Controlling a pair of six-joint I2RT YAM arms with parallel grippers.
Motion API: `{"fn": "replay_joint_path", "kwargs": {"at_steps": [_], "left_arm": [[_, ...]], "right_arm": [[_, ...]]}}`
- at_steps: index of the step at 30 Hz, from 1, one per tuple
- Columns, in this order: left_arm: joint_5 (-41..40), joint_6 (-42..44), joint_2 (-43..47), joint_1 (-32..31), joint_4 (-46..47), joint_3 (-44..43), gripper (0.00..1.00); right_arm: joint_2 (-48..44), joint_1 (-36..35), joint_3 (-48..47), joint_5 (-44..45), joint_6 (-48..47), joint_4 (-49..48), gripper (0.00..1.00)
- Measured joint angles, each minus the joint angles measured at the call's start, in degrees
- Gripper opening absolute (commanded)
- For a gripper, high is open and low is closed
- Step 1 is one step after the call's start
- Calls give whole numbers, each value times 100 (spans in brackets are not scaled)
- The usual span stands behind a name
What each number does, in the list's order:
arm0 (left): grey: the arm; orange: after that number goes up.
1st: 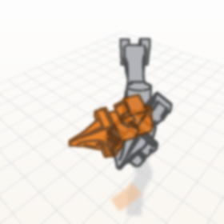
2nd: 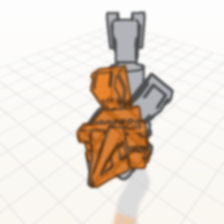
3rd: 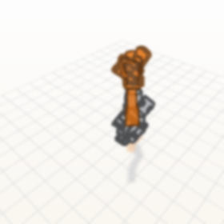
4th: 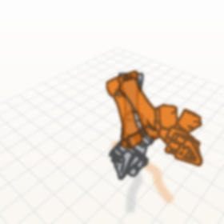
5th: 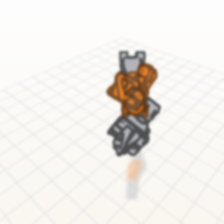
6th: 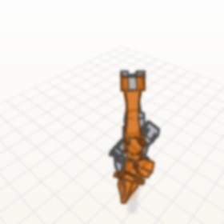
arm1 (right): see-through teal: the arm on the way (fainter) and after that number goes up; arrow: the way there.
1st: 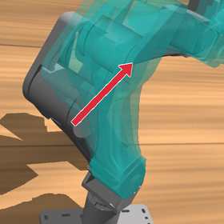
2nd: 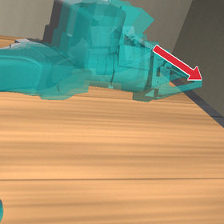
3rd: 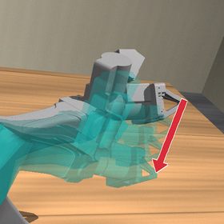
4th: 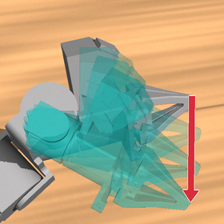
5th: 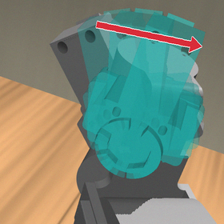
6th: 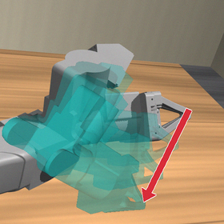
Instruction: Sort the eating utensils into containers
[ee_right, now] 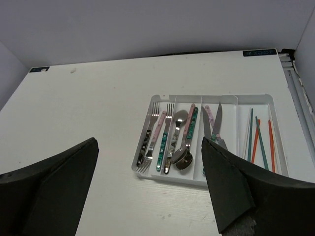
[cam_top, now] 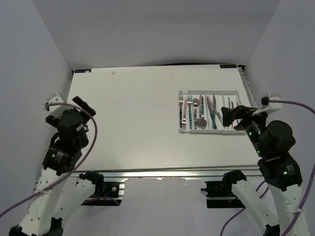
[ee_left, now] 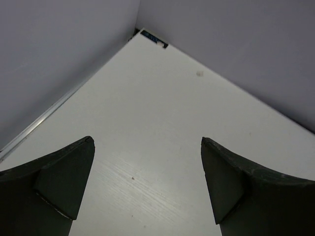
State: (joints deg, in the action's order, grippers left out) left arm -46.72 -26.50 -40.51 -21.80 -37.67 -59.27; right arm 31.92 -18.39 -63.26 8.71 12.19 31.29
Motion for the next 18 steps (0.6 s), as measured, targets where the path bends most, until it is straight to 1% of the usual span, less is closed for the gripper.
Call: {"fn": "replay_joint_path", "kwargs": {"at_steps": [3,6,8,11,18], "left_arm": [[-229,13,671,0,166,179,98],[-369,17,1298,0,293,616,98],[-398,15,1552,0,321,894,98],[-387,9,1674,0,315,1189,98],[-256,7,1445,0,297,1268,98]], "right_arm": [[-326,0,393,-24,4,120,89],[-345,0,798,-28,7,245,89],[-286,0,1016,-28,7,334,89],[-210,0,1248,-26,4,387,89],[-186,0,1285,-7,4,422,89]]}}
